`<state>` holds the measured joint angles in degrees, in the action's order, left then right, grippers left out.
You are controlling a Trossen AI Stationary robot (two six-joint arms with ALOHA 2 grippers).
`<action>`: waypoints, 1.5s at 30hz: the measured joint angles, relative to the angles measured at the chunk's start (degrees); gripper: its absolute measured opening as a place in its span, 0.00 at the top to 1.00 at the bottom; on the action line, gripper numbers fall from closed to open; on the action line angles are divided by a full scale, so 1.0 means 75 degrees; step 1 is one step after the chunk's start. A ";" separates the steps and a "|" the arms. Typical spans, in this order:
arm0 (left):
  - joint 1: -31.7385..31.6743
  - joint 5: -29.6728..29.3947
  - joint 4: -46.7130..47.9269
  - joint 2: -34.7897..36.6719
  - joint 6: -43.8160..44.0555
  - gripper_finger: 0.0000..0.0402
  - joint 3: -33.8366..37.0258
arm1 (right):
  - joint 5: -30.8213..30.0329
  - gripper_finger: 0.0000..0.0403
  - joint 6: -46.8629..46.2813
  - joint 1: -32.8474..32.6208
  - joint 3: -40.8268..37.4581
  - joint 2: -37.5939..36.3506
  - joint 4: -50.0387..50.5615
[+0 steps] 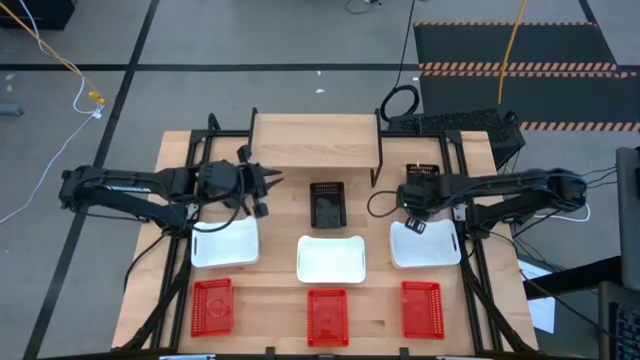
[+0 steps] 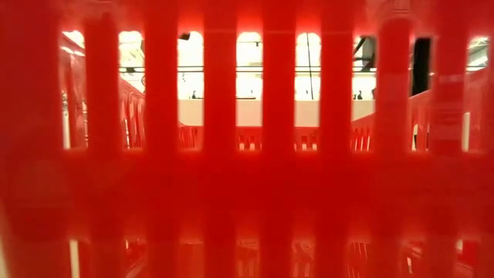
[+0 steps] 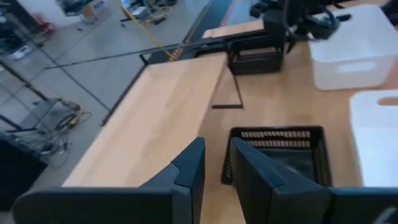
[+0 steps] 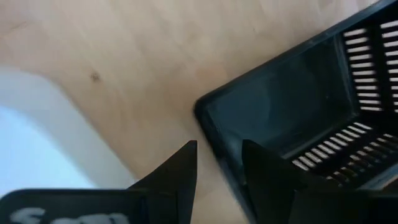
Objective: Stack baskets on shelf by color
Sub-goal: Put the right black bin on the shelf
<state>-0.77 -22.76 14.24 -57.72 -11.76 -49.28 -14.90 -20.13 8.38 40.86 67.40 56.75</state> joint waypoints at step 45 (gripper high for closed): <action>-0.0693 -0.1251 -0.0216 0.0313 0.0991 0.80 -0.0003 | -0.2179 1.00 0.1951 0.0785 0.4989 -0.0080 0.1508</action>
<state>-5.97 -32.15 12.62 -55.37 -4.32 -49.30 -31.24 -5.51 14.27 78.28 66.80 68.06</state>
